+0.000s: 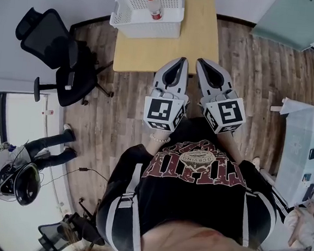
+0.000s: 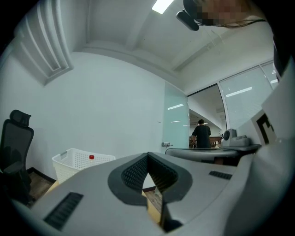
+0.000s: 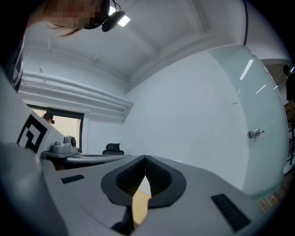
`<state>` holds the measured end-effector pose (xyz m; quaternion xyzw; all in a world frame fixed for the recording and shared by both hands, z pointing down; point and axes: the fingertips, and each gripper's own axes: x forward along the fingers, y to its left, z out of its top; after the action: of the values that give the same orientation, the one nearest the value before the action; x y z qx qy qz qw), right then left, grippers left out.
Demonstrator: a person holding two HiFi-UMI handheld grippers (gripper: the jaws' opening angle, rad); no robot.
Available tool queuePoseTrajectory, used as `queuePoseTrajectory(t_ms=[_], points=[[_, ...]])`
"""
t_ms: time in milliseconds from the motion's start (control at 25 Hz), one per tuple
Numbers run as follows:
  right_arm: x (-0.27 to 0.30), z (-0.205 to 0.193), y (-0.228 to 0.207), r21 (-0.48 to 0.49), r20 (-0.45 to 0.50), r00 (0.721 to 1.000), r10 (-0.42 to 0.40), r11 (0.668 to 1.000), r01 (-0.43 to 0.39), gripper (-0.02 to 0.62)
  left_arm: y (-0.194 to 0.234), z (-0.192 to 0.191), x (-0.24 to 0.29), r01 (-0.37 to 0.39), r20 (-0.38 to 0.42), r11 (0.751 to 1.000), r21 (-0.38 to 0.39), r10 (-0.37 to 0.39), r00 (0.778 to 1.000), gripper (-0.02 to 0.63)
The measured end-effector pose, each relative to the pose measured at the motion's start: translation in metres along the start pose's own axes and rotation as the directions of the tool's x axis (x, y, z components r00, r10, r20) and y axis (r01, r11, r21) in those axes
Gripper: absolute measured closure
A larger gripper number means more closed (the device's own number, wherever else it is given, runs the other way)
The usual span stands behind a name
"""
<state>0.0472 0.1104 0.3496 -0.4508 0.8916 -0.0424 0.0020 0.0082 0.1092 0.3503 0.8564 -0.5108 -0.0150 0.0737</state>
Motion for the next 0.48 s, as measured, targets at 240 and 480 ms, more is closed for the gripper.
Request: queuePoseTrajectory(t_ms=[240, 480], points=[[0.034, -0.004, 0.005, -0.009, -0.007, 1.000, -0.014, 1.000, 0.014, 0.578, 0.028, 0.001, 0.013, 0.029, -0.012, 0.999, 0.015, -0.029, 1.000, 0.560], [0.054, -0.004, 0.009, -0.005, -0.012, 1.000, -0.029, 1.000, 0.029, 0.578, 0.050, 0.003, 0.019, 0.040, -0.020, 0.999, 0.018, -0.039, 0.999, 0.560]])
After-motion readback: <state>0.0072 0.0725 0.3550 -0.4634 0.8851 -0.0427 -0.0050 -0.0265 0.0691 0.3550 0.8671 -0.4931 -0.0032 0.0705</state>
